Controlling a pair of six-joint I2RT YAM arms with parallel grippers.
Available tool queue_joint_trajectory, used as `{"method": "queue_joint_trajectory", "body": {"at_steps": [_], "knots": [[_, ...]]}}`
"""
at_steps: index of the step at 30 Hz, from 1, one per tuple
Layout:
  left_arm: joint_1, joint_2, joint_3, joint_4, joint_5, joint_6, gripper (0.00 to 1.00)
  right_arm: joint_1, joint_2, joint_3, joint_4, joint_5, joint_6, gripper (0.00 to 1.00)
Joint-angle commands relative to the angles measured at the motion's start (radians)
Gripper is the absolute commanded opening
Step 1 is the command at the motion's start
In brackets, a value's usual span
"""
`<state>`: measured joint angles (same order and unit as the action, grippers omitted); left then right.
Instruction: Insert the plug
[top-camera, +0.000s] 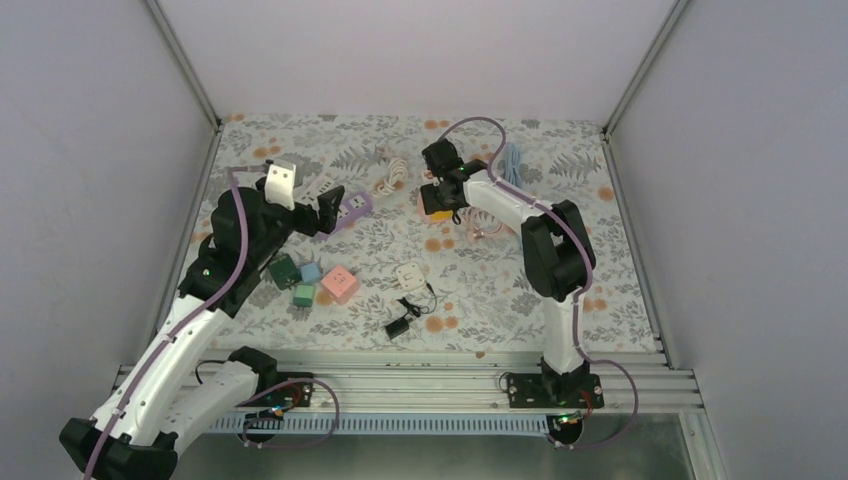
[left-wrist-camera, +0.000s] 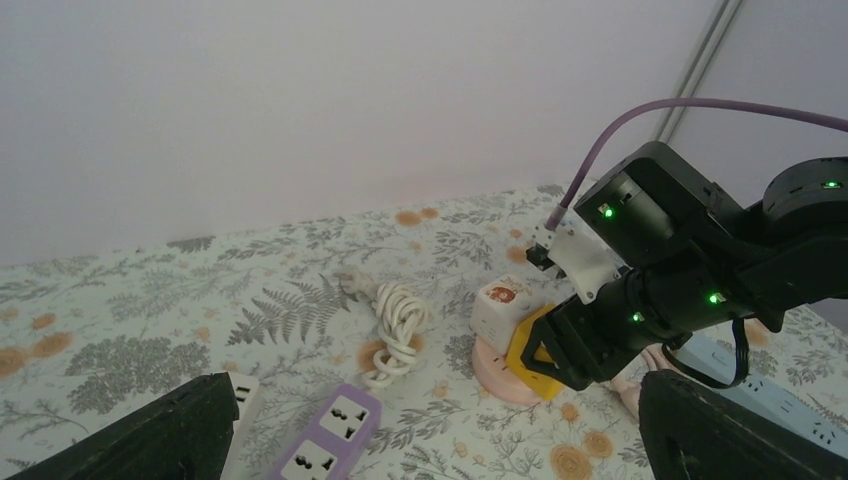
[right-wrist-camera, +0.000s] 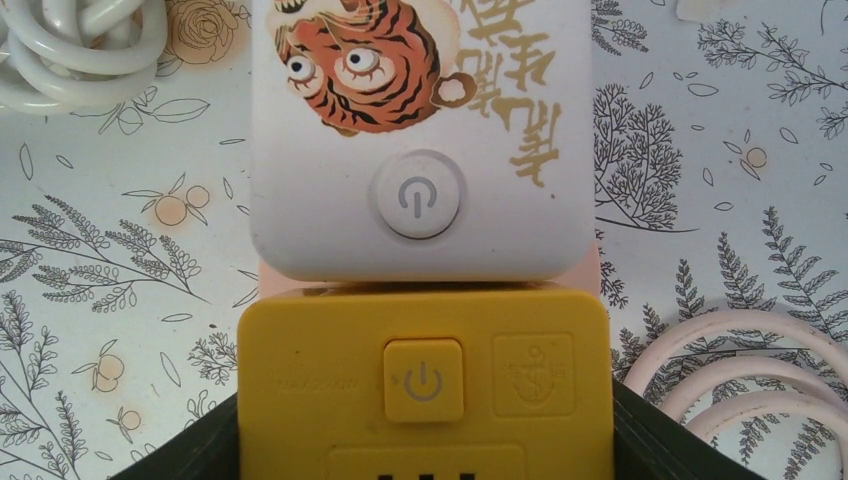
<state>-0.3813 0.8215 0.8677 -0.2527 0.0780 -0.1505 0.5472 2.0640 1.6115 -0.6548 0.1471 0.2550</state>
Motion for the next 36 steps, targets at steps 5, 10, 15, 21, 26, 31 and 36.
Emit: {"method": "queue_joint_trajectory", "body": {"at_steps": [5, 10, 15, 21, 26, 31, 36], "knots": [[0.005, -0.046, 0.035, -0.062, -0.055, -0.012, 1.0, -0.013, -0.117, -0.054, 0.063, -0.074, -0.022, 0.89], [0.005, -0.094, 0.04, -0.082, -0.104, -0.006, 1.0, -0.012, -0.258, -0.089, 0.094, -0.062, 0.001, 0.99], [0.006, -0.144, 0.035, -0.108, -0.104, -0.004, 1.0, -0.03, -0.386, -0.225, 0.142, 0.136, 0.14, 0.99], [0.015, -0.177, 0.029, -0.066, -0.01, 0.011, 1.0, -0.112, -0.52, -0.393, 0.165, 0.197, 0.37, 0.98], [0.021, -0.176, 0.013, -0.056, 0.043, 0.019, 1.0, -0.205, -0.556, -0.473, 0.132, 0.2, 0.526, 0.98], [0.045, -0.161, 0.007, -0.049, 0.08, 0.023, 1.0, -0.342, -0.633, -0.631, 0.2, 0.09, 0.522, 0.99], [0.055, -0.146, -0.02, -0.029, 0.125, 0.009, 1.0, -0.448, -0.632, -0.736, 0.247, -0.031, 0.442, 1.0]]}}
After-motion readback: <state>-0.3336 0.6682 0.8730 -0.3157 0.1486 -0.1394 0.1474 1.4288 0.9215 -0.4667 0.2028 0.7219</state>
